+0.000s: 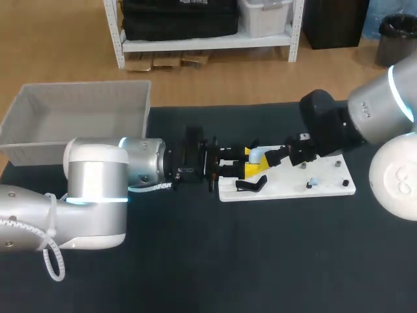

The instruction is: Pick up each earbud case from the left stands, insert the matching earbuds, close the lid, and place the case in the box.

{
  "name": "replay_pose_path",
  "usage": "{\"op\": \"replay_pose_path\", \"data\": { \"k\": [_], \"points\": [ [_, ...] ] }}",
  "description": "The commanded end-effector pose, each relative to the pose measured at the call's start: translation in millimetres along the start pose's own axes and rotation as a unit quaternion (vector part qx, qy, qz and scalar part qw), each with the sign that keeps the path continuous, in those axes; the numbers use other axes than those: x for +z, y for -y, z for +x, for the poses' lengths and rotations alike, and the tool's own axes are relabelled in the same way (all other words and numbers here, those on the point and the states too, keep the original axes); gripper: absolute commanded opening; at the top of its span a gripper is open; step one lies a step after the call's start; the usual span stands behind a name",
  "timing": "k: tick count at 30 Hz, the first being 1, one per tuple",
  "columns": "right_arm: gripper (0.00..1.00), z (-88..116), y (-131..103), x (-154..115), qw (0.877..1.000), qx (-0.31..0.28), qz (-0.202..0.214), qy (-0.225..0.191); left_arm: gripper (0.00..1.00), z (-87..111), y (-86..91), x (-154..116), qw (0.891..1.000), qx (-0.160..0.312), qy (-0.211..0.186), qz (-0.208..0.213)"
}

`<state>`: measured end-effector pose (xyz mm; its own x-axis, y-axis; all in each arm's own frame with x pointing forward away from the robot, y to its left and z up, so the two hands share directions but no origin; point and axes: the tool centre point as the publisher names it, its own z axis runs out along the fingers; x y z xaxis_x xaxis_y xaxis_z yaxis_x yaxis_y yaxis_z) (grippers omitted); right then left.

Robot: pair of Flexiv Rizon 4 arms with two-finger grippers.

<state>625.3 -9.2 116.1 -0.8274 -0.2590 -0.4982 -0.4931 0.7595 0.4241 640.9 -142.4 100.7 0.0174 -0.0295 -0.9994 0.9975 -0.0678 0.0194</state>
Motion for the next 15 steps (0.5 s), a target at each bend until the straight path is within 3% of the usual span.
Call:
{"op": "replay_pose_path", "data": {
  "k": [1, 15],
  "points": [
    [1.0, -2.0, 2.7, 3.7, 1.0, 0.002, 0.001, -0.002, 0.0, 0.9, -0.9, -0.1, 1.0, 0.0, 0.001, 0.001],
    [1.0, -6.5, 9.3, 1.7, 1.0, 0.011, 0.01, 0.004, 0.0, 0.9, -0.9, -0.1, 1.0, 0.0, 0.001, 0.001]
  ]
}}
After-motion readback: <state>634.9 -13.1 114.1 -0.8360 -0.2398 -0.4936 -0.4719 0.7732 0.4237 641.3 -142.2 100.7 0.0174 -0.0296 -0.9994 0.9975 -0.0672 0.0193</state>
